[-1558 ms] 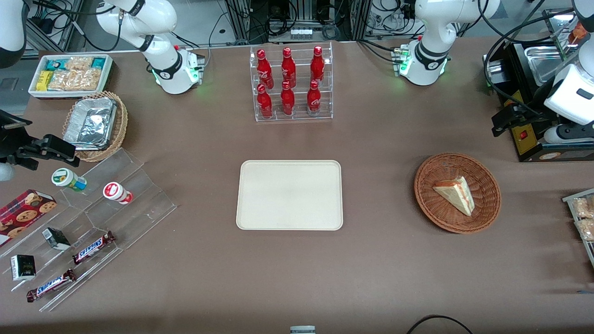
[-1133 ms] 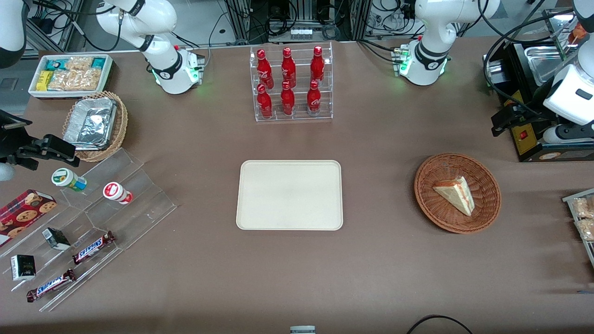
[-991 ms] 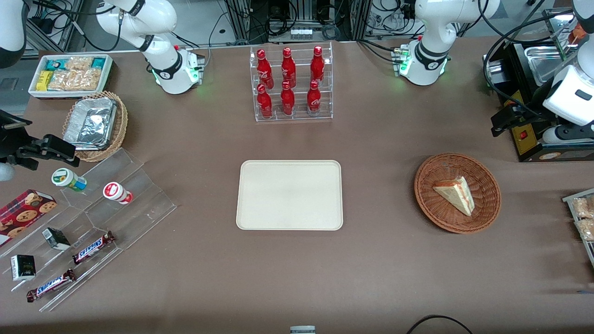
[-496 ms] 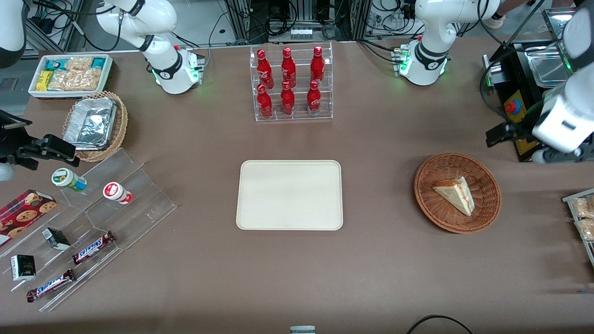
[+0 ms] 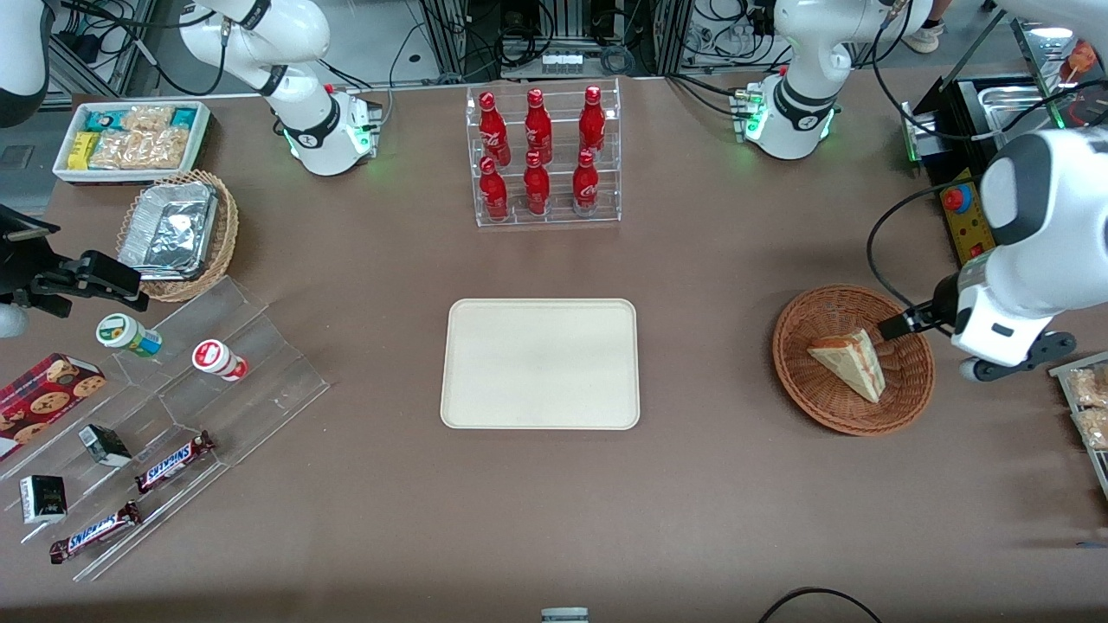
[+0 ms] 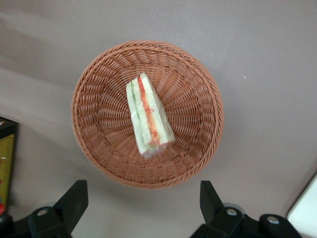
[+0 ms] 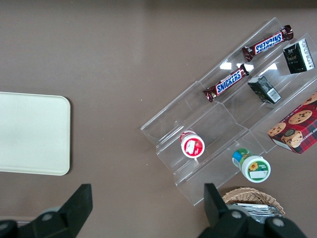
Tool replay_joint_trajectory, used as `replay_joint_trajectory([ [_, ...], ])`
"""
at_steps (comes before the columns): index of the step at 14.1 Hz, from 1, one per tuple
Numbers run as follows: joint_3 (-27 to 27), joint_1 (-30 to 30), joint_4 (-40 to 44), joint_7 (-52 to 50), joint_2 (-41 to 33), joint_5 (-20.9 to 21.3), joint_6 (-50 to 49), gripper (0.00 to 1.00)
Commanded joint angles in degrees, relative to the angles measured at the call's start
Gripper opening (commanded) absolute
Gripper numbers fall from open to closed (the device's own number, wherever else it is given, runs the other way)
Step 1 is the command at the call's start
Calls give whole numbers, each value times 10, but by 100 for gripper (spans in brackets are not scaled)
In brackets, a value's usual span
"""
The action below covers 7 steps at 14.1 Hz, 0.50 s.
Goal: Place sandwich from basket to tray
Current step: 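Lower the open left gripper over the wrapped sandwich in the basket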
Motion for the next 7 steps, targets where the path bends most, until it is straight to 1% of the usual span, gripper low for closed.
replay_joint_trajectory([
  [1, 1, 3, -58, -89, -3, 11, 83, 100],
  [3, 1, 3, -74, -154, 15, 10, 123, 100],
  [5, 1, 3, -109, -221, 32, 8, 187, 100],
  [7, 1, 3, -158, -249, 45, 9, 263, 100],
])
